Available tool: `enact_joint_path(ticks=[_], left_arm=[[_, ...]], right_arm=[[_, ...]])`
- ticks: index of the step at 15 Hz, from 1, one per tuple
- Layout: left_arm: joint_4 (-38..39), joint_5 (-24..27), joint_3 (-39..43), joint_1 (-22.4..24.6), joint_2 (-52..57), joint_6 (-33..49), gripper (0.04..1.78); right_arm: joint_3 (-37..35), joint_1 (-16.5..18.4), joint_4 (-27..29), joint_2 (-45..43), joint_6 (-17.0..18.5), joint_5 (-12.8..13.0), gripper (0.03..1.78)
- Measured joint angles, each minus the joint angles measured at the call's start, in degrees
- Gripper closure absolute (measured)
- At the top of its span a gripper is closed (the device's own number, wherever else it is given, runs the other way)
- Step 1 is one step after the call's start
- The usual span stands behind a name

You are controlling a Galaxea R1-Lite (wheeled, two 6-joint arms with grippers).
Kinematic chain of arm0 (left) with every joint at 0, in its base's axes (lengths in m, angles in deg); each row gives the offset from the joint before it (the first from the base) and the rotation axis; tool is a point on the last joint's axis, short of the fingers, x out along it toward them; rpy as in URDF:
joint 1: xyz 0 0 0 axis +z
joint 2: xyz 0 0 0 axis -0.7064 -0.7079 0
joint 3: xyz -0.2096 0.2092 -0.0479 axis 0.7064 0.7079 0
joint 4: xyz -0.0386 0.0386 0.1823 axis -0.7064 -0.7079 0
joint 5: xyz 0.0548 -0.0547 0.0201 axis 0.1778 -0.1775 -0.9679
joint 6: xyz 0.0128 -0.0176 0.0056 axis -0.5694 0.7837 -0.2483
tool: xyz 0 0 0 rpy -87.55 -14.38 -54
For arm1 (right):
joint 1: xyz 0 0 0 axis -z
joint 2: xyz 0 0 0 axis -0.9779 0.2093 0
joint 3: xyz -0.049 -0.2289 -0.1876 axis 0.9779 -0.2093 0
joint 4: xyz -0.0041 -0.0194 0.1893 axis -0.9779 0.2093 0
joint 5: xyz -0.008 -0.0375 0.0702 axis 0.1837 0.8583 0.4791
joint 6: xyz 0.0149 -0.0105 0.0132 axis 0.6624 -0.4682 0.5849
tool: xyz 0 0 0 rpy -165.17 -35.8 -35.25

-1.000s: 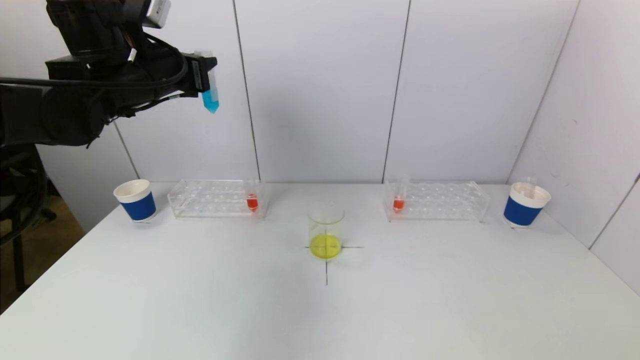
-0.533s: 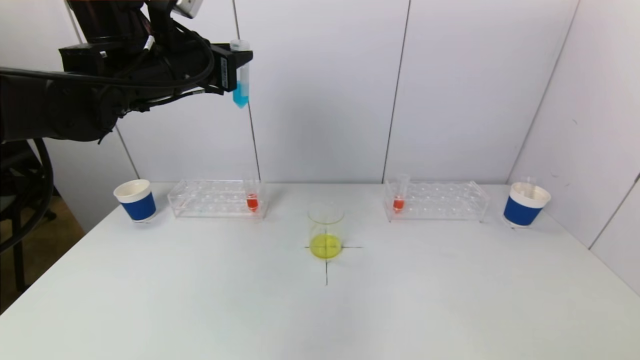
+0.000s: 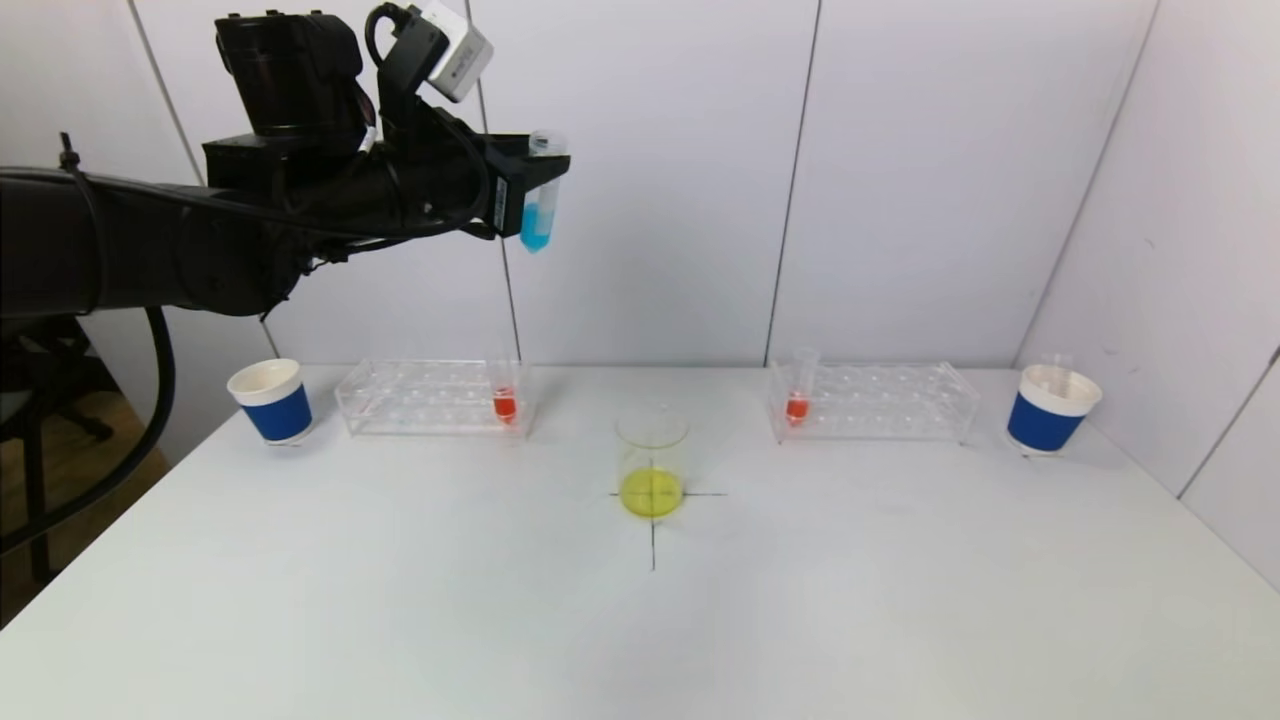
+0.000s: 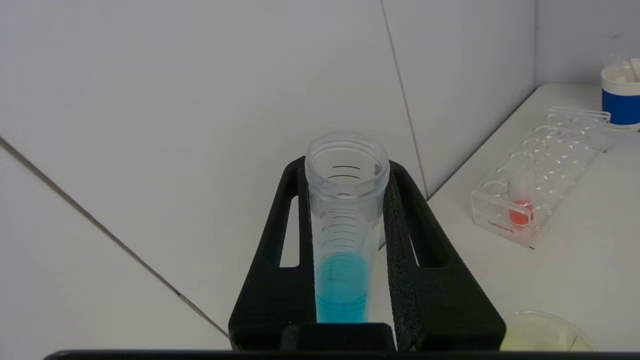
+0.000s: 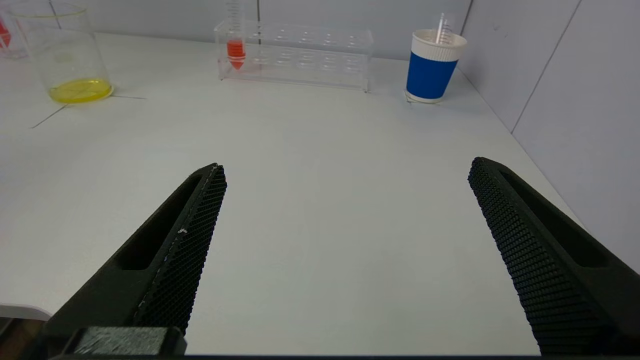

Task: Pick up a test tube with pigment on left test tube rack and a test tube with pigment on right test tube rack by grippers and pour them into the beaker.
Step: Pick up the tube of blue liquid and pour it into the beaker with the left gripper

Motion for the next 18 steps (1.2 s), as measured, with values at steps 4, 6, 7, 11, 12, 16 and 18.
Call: enact_joint_path(ticks=[4, 6, 7, 11, 12, 16, 18], left_arm=[[1.15, 6.89, 0.95, 0.2, -1.62, -5.16, 1.4], [1.12, 10.14, 0.98, 0.2, -2.34, -8.91, 1.4], [1.07, 12.02, 0.95, 0.17, -2.78, -10.95, 1.4], [0.99, 19.82, 0.34, 0.41, -4.77, -18.25, 1.4], [1.01, 21.2, 0.43, 0.59, -5.34, -20.81, 1.4], [1.35, 25.16, 0.76, 0.94, -7.8, -31.67, 1.4], [3.17, 25.97, 1.05, 0.96, -8.74, -34.73, 1.4]], right_arm=[[0.0, 0.0, 0.0, 0.0, 0.0, -0.02, 0.05], [0.0, 0.0, -0.02, 0.0, -0.02, 0.0, 0.05], [0.0, 0.0, 0.0, 0.0, -0.02, -0.02, 0.05], [0.0, 0.0, 0.0, 0.0, 0.0, 0.0, 0.05], [0.0, 0.0, -0.02, 0.0, -0.02, -0.02, 0.05], [0.0, 0.0, -0.02, 0.0, 0.0, 0.02, 0.05], [0.0, 0.0, -0.02, 0.0, -0.02, 0.04, 0.05]])
